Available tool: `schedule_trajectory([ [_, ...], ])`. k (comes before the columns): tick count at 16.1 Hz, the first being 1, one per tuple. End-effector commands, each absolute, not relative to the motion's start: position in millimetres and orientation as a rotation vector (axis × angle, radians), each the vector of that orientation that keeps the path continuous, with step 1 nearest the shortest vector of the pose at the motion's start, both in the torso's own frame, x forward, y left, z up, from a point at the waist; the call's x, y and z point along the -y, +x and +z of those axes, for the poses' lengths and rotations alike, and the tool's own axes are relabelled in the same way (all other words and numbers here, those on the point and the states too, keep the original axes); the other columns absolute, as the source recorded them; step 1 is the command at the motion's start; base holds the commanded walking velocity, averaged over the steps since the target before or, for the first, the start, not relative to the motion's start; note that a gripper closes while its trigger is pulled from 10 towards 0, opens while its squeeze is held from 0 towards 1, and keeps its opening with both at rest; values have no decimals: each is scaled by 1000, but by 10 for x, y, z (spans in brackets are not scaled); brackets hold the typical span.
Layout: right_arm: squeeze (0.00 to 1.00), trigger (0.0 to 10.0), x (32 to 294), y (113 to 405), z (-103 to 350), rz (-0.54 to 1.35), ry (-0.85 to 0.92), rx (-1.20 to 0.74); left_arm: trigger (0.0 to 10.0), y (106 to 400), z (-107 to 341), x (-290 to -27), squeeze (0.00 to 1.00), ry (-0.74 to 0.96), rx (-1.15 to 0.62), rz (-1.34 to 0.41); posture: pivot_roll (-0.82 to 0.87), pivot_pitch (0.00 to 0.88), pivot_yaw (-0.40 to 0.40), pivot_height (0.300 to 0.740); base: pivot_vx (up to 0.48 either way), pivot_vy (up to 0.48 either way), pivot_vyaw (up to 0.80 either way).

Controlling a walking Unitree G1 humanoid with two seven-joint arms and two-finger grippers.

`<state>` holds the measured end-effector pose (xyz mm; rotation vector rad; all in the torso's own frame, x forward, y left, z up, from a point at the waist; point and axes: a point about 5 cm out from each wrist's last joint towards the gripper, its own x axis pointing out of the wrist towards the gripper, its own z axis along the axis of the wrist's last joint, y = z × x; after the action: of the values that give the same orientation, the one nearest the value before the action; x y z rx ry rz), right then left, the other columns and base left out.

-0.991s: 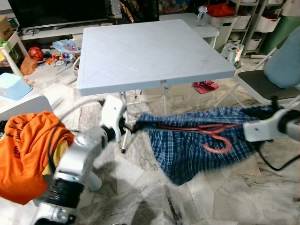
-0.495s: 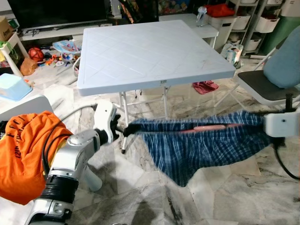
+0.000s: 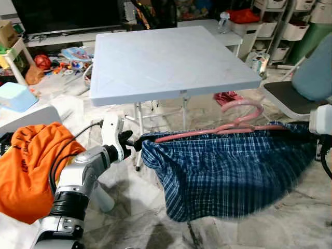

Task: Hang hanger

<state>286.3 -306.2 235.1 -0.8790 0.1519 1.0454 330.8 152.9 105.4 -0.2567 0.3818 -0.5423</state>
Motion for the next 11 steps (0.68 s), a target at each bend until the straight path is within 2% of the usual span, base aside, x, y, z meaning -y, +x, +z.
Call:
schedule_trajectory([
  [1, 0, 10000, 3052, 2861, 2587, 1015, -828, -8, 10000, 3278, 934, -1660, 0, -262, -432, -464, -188, 0, 36, 740, 0, 0, 0],
  [4, 0, 10000, 3067, 2885, 2605, 970, -790, -6, 10000, 3289, 934, -1680, 0, -271, -429, -456, -187, 0, 32, 740, 0, 0, 0],
  [5, 0, 10000, 3043, 2892, 2554, 971, -832, -34, 10000, 3303, 943, -1670, 0, -274, -430, -447, -186, 0, 31, 740, 0, 0, 0],
  [8, 0, 10000, 2964, 2680, 2215, 1186, -943, -234, 10000, 3377, 1071, -1659, 0, -273, -368, -413, -177, 0, 28, 740, 0, 0, 0],
  [11, 0, 10000, 3018, 2669, 2015, 1191, -1127, -365, 10000, 3431, 1137, -1757, 0, -232, -346, -372, -170, 0, 27, 740, 0, 0, 0],
])
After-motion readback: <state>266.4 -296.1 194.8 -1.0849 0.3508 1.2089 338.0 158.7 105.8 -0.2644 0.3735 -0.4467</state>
